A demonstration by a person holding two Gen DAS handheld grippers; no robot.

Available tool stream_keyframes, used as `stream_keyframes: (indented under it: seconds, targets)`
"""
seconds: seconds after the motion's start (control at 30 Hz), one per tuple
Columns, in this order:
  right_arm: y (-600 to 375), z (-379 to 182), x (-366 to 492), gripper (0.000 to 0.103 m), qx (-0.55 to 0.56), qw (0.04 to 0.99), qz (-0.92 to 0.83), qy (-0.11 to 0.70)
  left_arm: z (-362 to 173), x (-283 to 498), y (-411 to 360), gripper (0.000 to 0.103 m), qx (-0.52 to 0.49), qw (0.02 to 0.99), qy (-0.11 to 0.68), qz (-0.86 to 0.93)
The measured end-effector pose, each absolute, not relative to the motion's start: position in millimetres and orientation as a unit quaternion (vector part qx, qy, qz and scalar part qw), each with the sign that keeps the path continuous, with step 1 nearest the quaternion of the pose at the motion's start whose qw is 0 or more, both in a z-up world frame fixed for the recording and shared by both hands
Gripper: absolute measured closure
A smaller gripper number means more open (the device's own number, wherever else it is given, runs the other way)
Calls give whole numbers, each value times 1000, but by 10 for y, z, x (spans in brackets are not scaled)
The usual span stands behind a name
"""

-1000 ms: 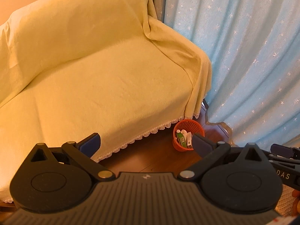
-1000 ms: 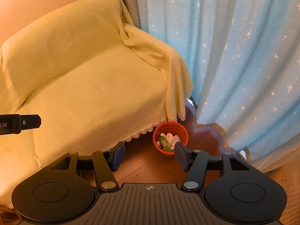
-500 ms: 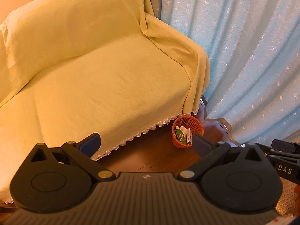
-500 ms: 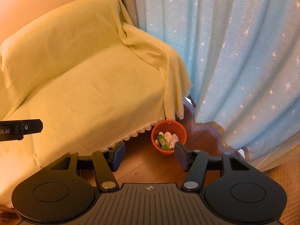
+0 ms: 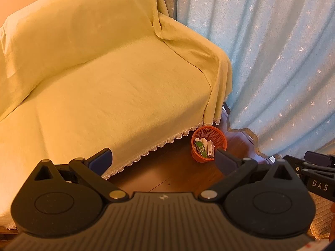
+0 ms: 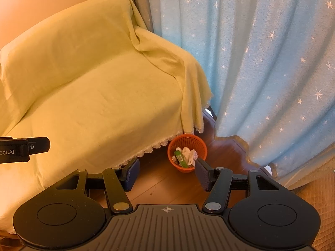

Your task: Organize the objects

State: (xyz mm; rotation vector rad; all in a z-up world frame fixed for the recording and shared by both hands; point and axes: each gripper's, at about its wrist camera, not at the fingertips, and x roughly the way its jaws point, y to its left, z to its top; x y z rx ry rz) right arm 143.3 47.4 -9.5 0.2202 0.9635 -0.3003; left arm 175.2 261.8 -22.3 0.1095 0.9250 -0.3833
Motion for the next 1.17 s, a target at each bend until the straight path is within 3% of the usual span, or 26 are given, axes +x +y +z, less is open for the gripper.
stream_keyframes:
  seconds: [1.17]
  targets:
    - [443, -92, 1233, 47, 114, 863, -166, 463, -364, 1607, 2481, 1, 70, 863, 447, -223]
